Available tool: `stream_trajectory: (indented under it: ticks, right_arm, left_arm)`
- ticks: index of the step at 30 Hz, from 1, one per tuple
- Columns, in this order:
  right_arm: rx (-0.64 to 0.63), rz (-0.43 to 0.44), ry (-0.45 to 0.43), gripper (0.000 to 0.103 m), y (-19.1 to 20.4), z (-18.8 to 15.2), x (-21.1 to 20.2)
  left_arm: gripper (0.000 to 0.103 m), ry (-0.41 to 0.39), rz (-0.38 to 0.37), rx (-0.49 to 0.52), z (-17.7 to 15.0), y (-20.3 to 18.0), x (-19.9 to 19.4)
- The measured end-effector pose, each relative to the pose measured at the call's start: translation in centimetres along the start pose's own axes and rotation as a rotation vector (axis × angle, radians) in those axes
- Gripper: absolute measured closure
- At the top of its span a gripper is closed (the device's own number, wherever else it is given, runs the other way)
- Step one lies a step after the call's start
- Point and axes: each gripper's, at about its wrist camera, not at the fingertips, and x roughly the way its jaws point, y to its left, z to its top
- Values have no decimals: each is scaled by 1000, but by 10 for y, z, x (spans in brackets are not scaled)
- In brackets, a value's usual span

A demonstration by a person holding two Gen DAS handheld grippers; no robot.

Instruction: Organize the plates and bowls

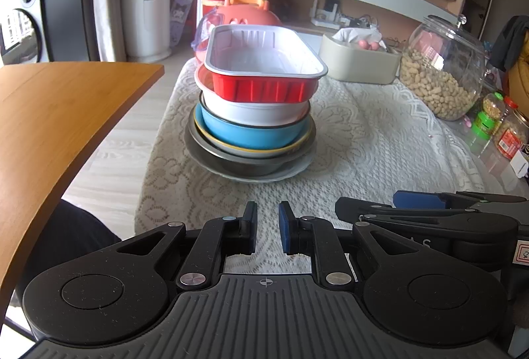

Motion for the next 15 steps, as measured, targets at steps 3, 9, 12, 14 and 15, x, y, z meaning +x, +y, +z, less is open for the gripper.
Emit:
stream_trajectory:
  ticks: [3, 9, 12, 14, 15]
  right_arm:
    - [0, 0, 0, 30, 0, 0, 0]
    - [3, 1, 1, 30, 0, 0, 0]
    - [3, 3, -2, 30, 0, -1, 0]
    - [1, 5, -4, 30, 0, -1, -1]
    - [0, 6, -4, 30, 1, -1, -1]
  left_arm:
    - [85, 2, 1, -5, -1, 0, -1]
    - [85, 4, 2, -5, -1, -1, 0]
    - [85, 7, 8, -10, -1, -1, 2]
    - [85, 8, 10, -13, -1, 0, 2]
    - [85, 9, 10, -15, -1, 0, 3]
